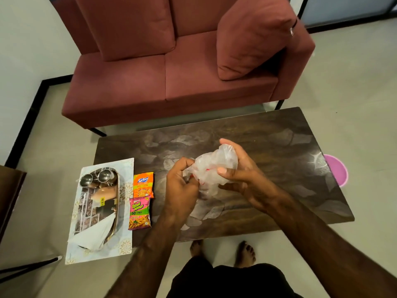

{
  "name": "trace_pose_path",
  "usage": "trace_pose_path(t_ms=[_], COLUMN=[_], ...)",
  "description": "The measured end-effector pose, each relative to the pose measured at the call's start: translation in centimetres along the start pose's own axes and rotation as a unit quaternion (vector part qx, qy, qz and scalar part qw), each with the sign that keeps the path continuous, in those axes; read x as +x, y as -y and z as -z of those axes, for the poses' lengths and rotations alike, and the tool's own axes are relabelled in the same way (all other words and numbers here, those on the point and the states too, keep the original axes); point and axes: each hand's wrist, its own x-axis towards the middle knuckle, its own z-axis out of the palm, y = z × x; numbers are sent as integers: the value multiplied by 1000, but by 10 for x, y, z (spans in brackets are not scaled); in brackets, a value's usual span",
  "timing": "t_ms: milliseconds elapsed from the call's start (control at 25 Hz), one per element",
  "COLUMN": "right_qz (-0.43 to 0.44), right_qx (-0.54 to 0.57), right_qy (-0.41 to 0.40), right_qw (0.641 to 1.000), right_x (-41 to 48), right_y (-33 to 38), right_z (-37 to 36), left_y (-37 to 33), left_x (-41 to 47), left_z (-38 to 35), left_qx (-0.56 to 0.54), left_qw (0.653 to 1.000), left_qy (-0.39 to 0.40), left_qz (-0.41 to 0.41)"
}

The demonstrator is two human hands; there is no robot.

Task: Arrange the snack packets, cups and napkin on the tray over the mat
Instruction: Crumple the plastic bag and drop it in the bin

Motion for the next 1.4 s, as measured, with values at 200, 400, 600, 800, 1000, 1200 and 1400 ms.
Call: trace_pose_path(t_ms=[200,400,600,800,1000,1200,1400], right_qz=[83,140,176,120,69,74,93], right_qx=[-98,-147,-308,-182,44,-18,-66], right_qy=[-73,-192,-302,-169,-147,-108,-253], right_qw=[989,960,885,961,986,991,961], right_x=[6,14,10,-10,-30,-44,-62], right_y=[-3,-5,-11,-3,1,10,21], right_z=[-34,-56,-69,-37,29,124,249], left_y=[4,9,-3,-4,-11,-24,-29], left_x=[16,35,38,49,53,55,67], left_z=[7,46,33,0,-55,-158,-292], left_qx=[-16,-132,-172,-167,-114,-21,31], left_qw=[999,966,933,952,959,966,946], left_qy=[8,195,289,221,238,250,292], left_qz=[32,107,132,132,103,69,141])
